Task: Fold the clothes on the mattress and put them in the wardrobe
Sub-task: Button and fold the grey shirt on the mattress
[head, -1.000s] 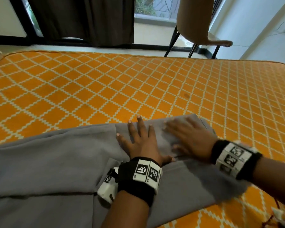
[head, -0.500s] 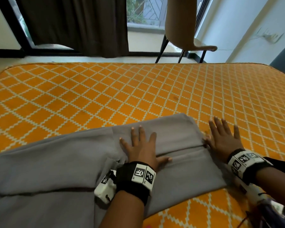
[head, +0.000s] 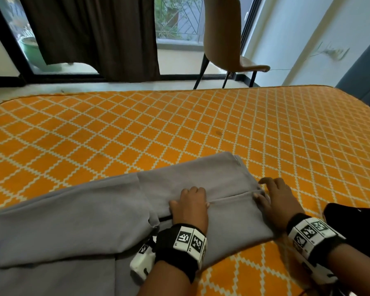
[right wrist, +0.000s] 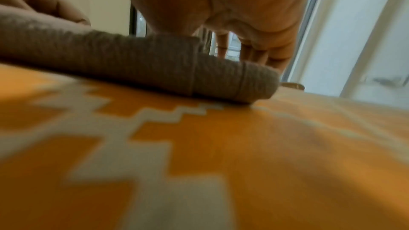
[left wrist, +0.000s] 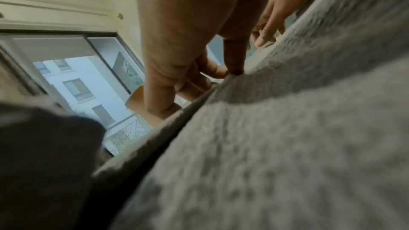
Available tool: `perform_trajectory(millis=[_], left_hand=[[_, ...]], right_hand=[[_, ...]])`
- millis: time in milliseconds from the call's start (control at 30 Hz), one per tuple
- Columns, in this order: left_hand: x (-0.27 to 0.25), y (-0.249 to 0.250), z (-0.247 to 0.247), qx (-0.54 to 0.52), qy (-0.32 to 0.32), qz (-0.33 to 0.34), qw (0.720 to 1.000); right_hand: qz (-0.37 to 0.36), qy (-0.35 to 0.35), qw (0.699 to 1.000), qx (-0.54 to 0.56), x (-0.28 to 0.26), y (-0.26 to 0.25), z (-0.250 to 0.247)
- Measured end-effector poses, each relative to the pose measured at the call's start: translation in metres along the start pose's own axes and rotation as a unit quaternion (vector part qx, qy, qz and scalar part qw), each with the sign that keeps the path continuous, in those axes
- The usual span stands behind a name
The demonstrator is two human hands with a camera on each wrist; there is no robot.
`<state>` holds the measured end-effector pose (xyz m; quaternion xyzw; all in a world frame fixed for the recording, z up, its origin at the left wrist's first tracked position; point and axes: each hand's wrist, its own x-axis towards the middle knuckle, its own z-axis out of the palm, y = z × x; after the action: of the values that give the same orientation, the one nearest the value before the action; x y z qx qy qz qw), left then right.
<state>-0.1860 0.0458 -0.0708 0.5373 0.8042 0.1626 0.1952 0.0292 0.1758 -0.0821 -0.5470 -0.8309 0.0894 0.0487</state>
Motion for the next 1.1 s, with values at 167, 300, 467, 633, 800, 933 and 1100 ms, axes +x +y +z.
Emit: perform_trajectory(millis=[167, 300, 467, 633, 800, 933, 1100], left_hand=[[-0.001, 0.012, 0.002, 0.051, 0.031, 0.025, 0.998], [-0.016, 0.036, 0.019, 0.073, -0.063, -0.005, 0.995], [-0.022, 0.037, 0.059, 0.113, -0.132, -0.038, 0.984], [-0.023, 0.036, 0.061, 0.122, -0.133, -0.044, 0.983], [-0.021, 0.036, 0.063, 0.135, -0.142, -0.041, 0.980], [-0.021, 0.037, 0.057, 0.123, -0.174, -0.040, 0.976], [-0.019, 0.038, 0.059, 0.127, -0.194, -0.038, 0.972]], right_hand=[[0.082, -0.079, 0.991, 0.065, 0.008, 0.005, 0.003], [0.048, -0.118, 0.992, 0.013, 0.013, -0.007, 0.004], [0.037, -0.093, 0.992, 0.073, 0.018, -0.014, -0.001], [0.051, -0.111, 0.963, 0.240, 0.021, -0.012, -0.008], [-0.069, -0.147, 0.917, 0.365, 0.019, -0.023, -0.001], [-0.112, -0.184, 0.938, 0.273, 0.032, -0.024, 0.003], [-0.102, -0.251, 0.948, 0.165, 0.039, -0.040, 0.009]])
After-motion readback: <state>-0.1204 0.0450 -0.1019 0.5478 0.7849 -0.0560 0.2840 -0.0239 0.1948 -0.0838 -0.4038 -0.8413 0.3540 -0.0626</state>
